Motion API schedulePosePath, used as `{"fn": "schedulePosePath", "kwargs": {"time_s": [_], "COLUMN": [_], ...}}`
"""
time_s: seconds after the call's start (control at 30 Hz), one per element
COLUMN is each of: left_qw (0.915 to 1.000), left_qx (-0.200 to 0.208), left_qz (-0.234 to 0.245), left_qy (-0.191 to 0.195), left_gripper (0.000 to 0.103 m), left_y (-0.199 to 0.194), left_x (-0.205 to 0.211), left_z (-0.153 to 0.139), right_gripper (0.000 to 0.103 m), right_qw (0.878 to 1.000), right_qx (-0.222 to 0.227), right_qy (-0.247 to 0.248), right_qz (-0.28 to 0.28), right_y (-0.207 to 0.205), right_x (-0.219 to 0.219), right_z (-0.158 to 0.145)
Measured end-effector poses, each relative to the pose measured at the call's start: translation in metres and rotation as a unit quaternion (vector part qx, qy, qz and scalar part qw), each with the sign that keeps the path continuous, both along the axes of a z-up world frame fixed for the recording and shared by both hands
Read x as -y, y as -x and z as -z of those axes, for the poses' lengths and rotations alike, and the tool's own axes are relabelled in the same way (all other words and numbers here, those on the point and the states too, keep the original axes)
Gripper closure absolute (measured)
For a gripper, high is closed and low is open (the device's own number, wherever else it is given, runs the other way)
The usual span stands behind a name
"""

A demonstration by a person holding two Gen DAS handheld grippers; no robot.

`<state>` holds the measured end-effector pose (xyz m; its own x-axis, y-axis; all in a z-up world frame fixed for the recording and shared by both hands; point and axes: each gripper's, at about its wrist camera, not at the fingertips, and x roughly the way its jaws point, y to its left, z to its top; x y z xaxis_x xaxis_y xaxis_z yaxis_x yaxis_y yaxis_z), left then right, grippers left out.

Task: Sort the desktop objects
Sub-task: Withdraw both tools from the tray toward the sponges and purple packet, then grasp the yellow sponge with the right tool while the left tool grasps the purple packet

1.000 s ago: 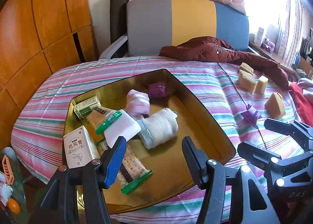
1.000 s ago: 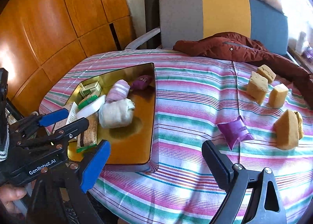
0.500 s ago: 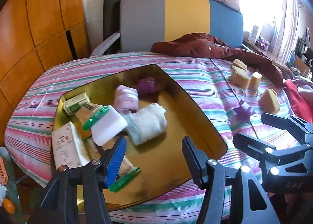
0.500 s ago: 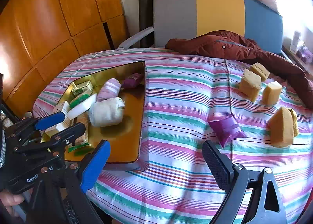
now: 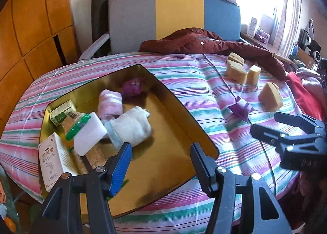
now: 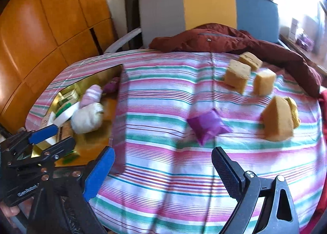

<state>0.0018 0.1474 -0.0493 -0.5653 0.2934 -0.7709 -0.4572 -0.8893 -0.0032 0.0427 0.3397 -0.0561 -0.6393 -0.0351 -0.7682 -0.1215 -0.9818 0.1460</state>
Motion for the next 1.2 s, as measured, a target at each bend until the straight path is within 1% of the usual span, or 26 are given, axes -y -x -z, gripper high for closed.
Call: {"fn": "schedulePosePath", "kwargs": {"time_s": [0.2,0.3,0.47,0.57,0.67,0.73,0.8,0.93,1.03,1.1,1.17,1.2], "left_qw": [0.9998,0.9996,0.9987,0.9977,0.9965,0.9955,0.9946,0.9921,0.9903,0.989,0.9883,0.9881], "left_qx": [0.004,0.003,0.006,0.004,0.007,0.011,0.015,0.023,0.024,0.034,0.045,0.049], "left_qz": [0.019,0.028,0.05,0.067,0.083,0.094,0.103,0.123,0.136,0.143,0.144,0.144], "left_qy": [-0.004,-0.005,-0.01,-0.009,-0.008,-0.008,-0.006,-0.013,-0.014,-0.019,-0.022,-0.022], "left_gripper": [0.043,0.043,0.043,0.043,0.043,0.043,0.043,0.043,0.043,0.043,0.043,0.043], "left_y": [0.0,0.0,0.001,-0.001,-0.001,-0.002,-0.002,-0.001,0.003,0.007,0.012,0.015], "left_x": [-0.013,-0.02,-0.038,-0.051,-0.064,-0.072,-0.081,-0.099,-0.112,-0.12,-0.128,-0.13], "left_z": [-0.001,-0.001,-0.003,-0.004,-0.004,-0.002,-0.001,-0.001,-0.001,0.0,0.004,0.006], "right_gripper": [0.007,0.007,0.007,0.01,0.015,0.022,0.028,0.028,0.029,0.031,0.037,0.046], "right_qw": [0.998,0.997,0.991,0.988,0.988,0.987,0.987,0.989,0.99,0.989,0.99,0.99], "right_qx": [0.011,0.014,0.012,0.011,0.01,0.012,0.016,0.027,0.042,0.05,0.056,0.059], "right_qy": [0.029,0.035,0.054,0.06,0.055,0.059,0.061,0.044,0.027,0.016,0.022,0.029], "right_qz": [0.046,0.073,0.119,0.139,0.146,0.147,0.145,0.141,0.136,0.135,0.128,0.123], "right_y": [-0.011,-0.017,-0.026,-0.029,-0.027,-0.024,-0.018,0.002,0.023,0.033,0.04,0.043], "right_x": [-0.047,-0.072,-0.119,-0.14,-0.154,-0.163,-0.17,-0.183,-0.193,-0.199,-0.202,-0.203], "right_z": [0.001,-0.001,-0.01,-0.016,-0.021,-0.021,-0.019,-0.012,0.001,0.009,0.019,0.025]}}
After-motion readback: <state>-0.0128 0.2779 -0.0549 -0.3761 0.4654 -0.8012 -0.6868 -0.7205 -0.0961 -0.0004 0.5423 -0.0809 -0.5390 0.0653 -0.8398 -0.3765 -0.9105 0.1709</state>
